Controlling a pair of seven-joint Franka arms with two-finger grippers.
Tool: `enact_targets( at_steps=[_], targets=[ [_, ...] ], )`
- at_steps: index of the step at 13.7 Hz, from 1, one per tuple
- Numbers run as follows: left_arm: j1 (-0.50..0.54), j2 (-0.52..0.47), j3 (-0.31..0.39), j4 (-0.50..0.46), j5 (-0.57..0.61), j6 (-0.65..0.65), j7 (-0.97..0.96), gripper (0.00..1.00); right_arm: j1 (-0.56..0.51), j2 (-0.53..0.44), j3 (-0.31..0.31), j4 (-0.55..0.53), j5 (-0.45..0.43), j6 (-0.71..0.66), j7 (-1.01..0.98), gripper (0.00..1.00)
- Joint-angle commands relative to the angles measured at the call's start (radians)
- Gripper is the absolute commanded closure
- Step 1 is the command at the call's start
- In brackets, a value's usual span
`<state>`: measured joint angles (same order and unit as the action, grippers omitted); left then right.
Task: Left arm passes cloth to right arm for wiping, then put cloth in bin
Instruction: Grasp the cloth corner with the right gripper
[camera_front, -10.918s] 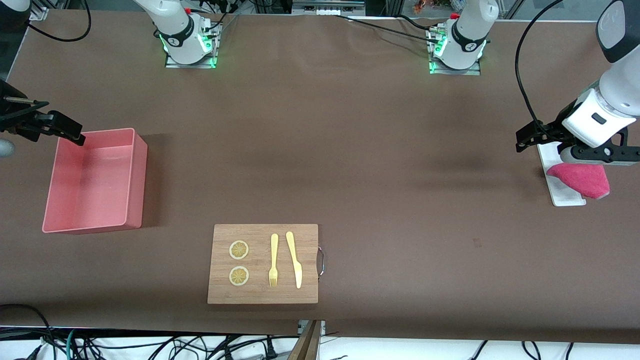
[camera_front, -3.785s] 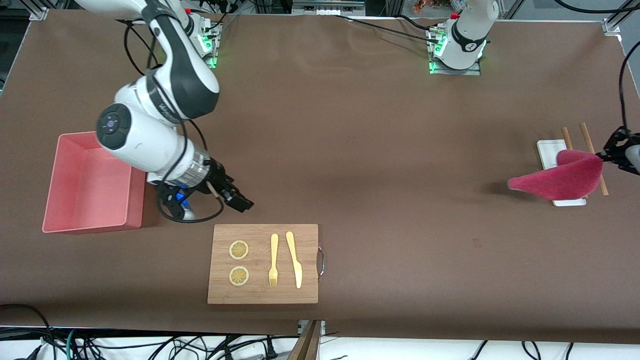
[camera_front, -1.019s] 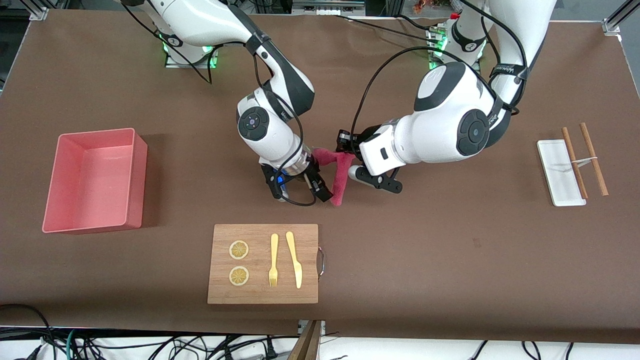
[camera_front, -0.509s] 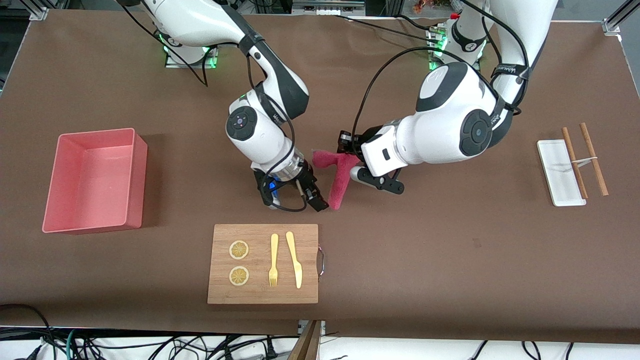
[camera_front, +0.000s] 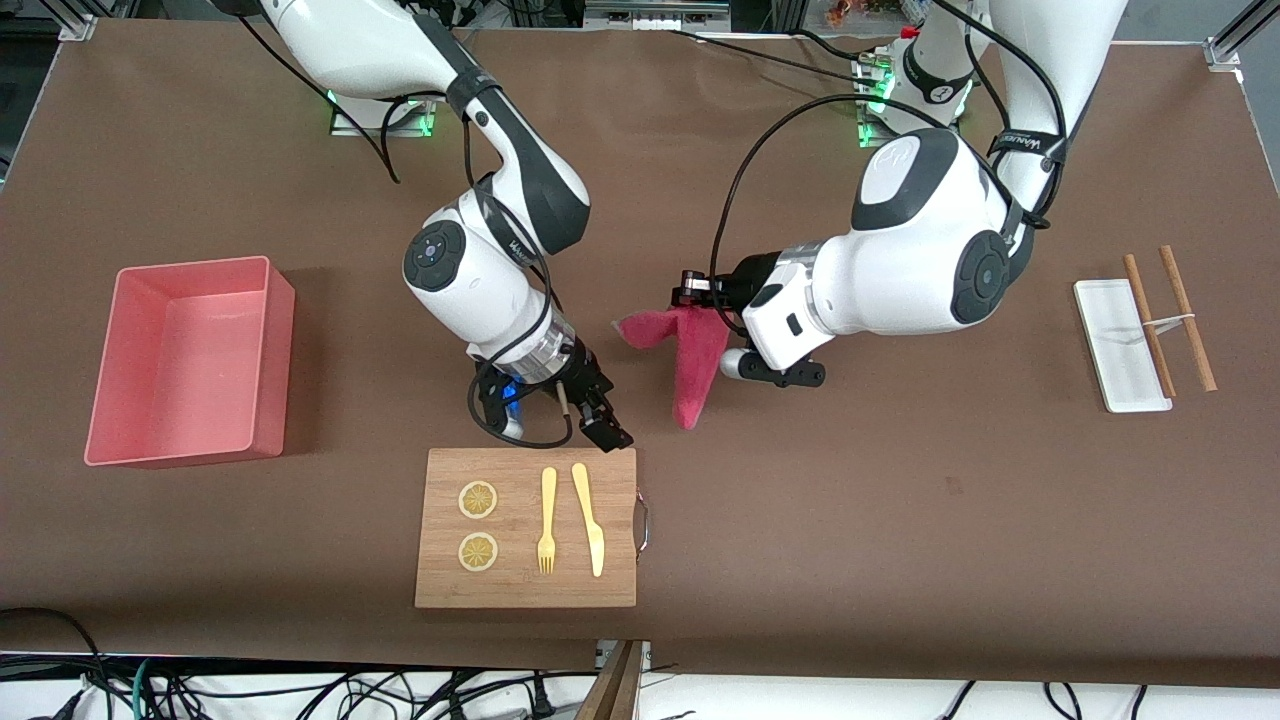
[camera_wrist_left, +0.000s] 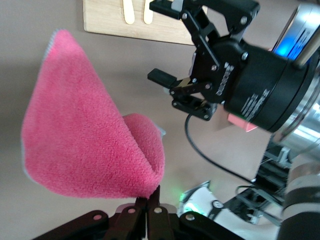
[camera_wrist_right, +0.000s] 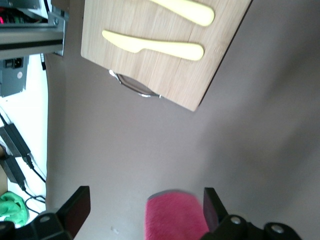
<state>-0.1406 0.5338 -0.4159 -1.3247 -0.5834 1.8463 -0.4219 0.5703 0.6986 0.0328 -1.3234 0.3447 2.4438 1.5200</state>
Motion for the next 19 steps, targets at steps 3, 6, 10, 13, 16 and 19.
enact_targets(
  at_steps=[3, 6, 10, 13, 16, 19],
  targets=[
    [0.05, -0.002, 0.002, 0.018, -0.128, 0.022, -0.077, 1.0, 0.0, -0.04, 0.002, 0.016, 0.045, -0.179, -0.01, 0.0],
    [0.072, -0.002, 0.002, 0.018, -0.21, 0.054, -0.078, 1.0, -0.015, -0.094, -0.005, 0.016, 0.034, -0.281, -0.018, 0.0],
    [0.075, -0.002, 0.003, 0.018, -0.197, 0.054, -0.08, 1.0, -0.036, -0.149, 0.001, 0.018, 0.043, -0.321, -0.035, 0.0],
    [0.075, -0.002, 0.003, 0.016, -0.193, 0.053, -0.077, 1.0, 0.002, -0.146, 0.007, 0.016, 0.045, -0.318, -0.015, 0.0],
    [0.075, -0.002, 0.003, 0.016, -0.193, 0.053, -0.075, 1.0, 0.02, -0.131, 0.006, 0.018, 0.043, -0.293, 0.008, 0.0],
    [0.073, -0.002, 0.003, 0.016, -0.193, 0.053, -0.074, 1.0, 0.02, -0.128, 0.006, 0.018, 0.045, -0.227, 0.005, 0.0]
  ],
)
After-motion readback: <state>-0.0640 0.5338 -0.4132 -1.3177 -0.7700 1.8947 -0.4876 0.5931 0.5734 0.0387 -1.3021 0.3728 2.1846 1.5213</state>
